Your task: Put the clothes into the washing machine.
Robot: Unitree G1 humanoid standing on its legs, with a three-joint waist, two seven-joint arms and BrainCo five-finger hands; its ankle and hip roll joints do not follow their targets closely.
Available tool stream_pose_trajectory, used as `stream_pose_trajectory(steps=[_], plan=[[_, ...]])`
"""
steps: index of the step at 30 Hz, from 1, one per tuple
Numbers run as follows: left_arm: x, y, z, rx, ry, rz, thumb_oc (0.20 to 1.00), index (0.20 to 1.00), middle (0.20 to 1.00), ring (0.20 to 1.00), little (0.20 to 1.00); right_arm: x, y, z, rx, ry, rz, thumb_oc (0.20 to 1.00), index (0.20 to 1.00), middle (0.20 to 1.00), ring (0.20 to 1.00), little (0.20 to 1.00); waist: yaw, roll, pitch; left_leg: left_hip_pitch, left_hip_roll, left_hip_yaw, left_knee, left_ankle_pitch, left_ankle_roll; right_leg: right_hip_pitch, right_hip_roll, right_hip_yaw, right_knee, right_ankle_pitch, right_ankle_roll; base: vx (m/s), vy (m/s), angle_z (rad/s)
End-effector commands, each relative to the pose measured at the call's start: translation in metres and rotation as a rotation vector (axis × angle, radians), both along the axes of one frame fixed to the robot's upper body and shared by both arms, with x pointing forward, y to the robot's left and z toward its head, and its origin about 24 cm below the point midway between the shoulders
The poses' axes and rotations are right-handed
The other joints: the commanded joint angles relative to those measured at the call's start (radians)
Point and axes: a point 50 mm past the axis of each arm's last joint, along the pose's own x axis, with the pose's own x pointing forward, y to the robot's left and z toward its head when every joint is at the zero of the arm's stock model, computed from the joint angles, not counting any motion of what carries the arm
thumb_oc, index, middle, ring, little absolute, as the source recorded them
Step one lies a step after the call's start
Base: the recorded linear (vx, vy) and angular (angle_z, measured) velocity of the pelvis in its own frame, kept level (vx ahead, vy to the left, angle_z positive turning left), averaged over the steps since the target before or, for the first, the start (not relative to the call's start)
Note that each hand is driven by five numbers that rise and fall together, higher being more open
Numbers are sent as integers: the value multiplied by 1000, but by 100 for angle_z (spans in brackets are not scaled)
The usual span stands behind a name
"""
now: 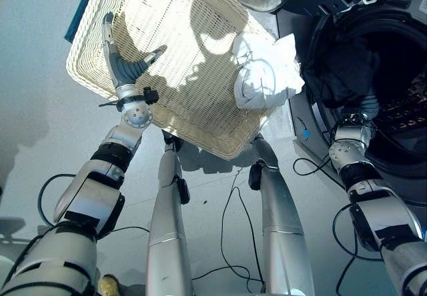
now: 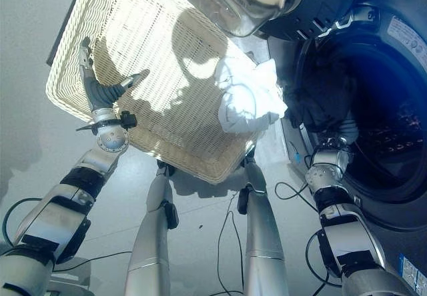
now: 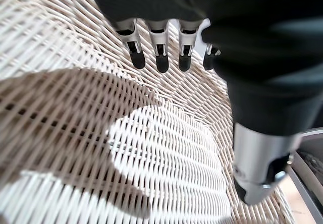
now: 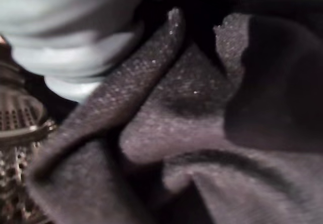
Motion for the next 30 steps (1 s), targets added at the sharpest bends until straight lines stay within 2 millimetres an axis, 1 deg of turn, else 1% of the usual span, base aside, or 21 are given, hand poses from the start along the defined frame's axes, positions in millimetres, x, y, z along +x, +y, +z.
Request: stream_pose_trajectory(steps=[1,2,3,4,6,10,11,12,13,14,15,16,17,18,19,20,21,23,25,26,30], plan=[[-3,7,17,-19,-69,-6,1000,1000,1000,1000,1000,-28,-58,27,-6,-5,-289,200,200,200,200,200,20,-10,-14,-44,13,-60,73,-57,-51,66,-32,-16,-117,92,162,16,-82,-1],[-3,7,17,-6,-68,-4,1000,1000,1000,1000,1000,-36,-71,36,37,8,-384,200,200,200,200,200,23,-14,-14,-44,13,-65,74,-59,-51,68,-32,-20,-120,95,163,-8,-53,0],[-4,7,19,-5,-75,-4,1000,1000,1000,1000,1000,-36,-72,40,39,5,-394,200,200,200,200,200,22,-14,-14,-56,12,-66,73,-51,-49,58,-33,-21,-122,104,161,-3,-68,2],[-4,7,16,0,-67,-2,1000,1000,1000,1000,1000,-42,-80,42,52,26,-453,200,200,200,200,200,24,-16,-14,-44,14,-69,75,-61,-50,70,-32,-23,-121,97,163,-2,-52,4],[-6,7,13,12,-68,2,1000,1000,1000,1000,1000,-58,-96,59,87,41,-617,200,200,200,200,200,27,-22,-14,-41,17,-77,73,-67,-49,80,-30,-30,-126,98,165,-2,-76,4],[-9,10,14,22,-73,8,1000,1000,1000,1000,1000,-78,-106,90,70,46,-808,200,200,200,200,200,23,-34,-14,-37,19,-85,72,-70,-48,88,-25,-33,-131,100,166,-17,-26,5],[-10,11,18,23,-82,9,1000,1000,1000,1000,1000,-81,-107,96,72,46,-835,200,200,200,200,200,21,-37,-14,-49,17,-86,70,-60,-46,77,-26,-33,-134,108,165,0,0,0],[-10,11,18,23,-82,9,1000,1000,1000,1000,1000,-81,-107,96,72,46,-835,200,200,200,200,200,21,-37,-14,-49,17,-86,70,-60,-46,77,-26,-33,-134,108,165,0,0,0],[-9,14,18,23,-74,11,1000,1000,1000,1000,1000,-84,-110,101,57,59,-865,200,200,200,200,200,20,-39,-14,-35,20,-86,70,-69,-47,90,-24,-34,-132,99,167,0,0,0],[-9,19,24,23,-75,12,1000,1000,1000,1000,1000,-89,-116,107,46,90,-900,200,200,200,200,200,17,-45,-14,-36,21,-87,69,-66,-47,91,-24,-34,-133,99,167,-7,0,-3],[-9,20,26,24,-81,12,1000,1000,1000,1000,1000,-90,-117,109,47,92,-903,200,200,200,200,200,16,-46,-14,-46,19,-87,68,-57,-45,82,-25,-34,-135,108,165,-17,-2,-4],[-9,22,28,27,-81,12,1000,1000,1000,1000,1000,-91,-119,109,51,109,-910,241,241,241,241,241,16,-47,-14,-47,18,-89,69,-58,-45,82,-25,-34,-135,108,165,6,-11,-4],[-9,24,28,31,-75,13,1000,1000,1000,1000,1000,-92,-123,103,58,140,-910,686,686,686,686,686,16,-49,-14,-37,20,-90,69,-66,-45,91,-24,-36,-133,101,167,0,0,0],[-9,24,30,32,-81,12,1000,1000,1000,1000,1000,-92,-123,105,62,138,-908,821,821,821,821,821,15,-49,-14,-48,18,-90,68,-57,-44,81,-25,-36,-135,109,165,0,0,0],[-9,24,30,37,-81,14,1000,1000,1000,1000,1000,-91,-125,101,65,156,-901,1000,1000,1000,1000,1000,15,-50,-14,-49,17,-91,69,-57,-43,80,-26,-37,-135,110,165,0,0,0],[-8,24,28,38,-76,15,1000,1000,1000,1000,1000,-90,-125,95,59,182,-887,1000,1000,1000,1000,1000,17,-50,-14,-39,16,-93,68,-65,-42,90,-26,-39,-135,103,166,0,0,0],[-9,24,30,39,-83,14,1000,1000,1000,1000,1000,-90,-126,96,62,180,-886,1000,1000,1000,1000,1000,16,-50,-14,-49,14,-93,67,-57,-41,80,-27,-39,-138,112,164,0,0,0],[-8,23,28,40,-77,14,1000,1000,1000,1000,1000,-87,-125,92,61,203,-875,1000,1000,1000,1000,1000,20,-44,-14,-37,12,-95,63,-64,-42,90,-28,-39,-140,105,165,0,0,0],[-8,23,31,41,-85,13,1000,1000,1000,1000,1000,-87,-125,93,65,200,-875,1000,1000,1000,1000,1000,20,-41,-14,-48,9,-95,62,-55,-40,78,-30,-39,-142,114,163,0,0,0],[-8,22,29,40,-81,11,1000,1000,1000,1000,1000,-86,-124,89,58,213,-873,1000,1000,1000,1000,1000,22,-36,-14,-40,8,-96,64,-64,-41,85,-31,-39,-139,107,166,0,0,0],[-8,22,32,36,-90,8,1000,1000,1000,1000,1000,-85,-123,90,51,214,-871,1000,1000,1000,1000,1000,23,-32,-14,-49,3,-96,64,-57,-38,75,-35,-41,-140,116,165,0,0,0]])
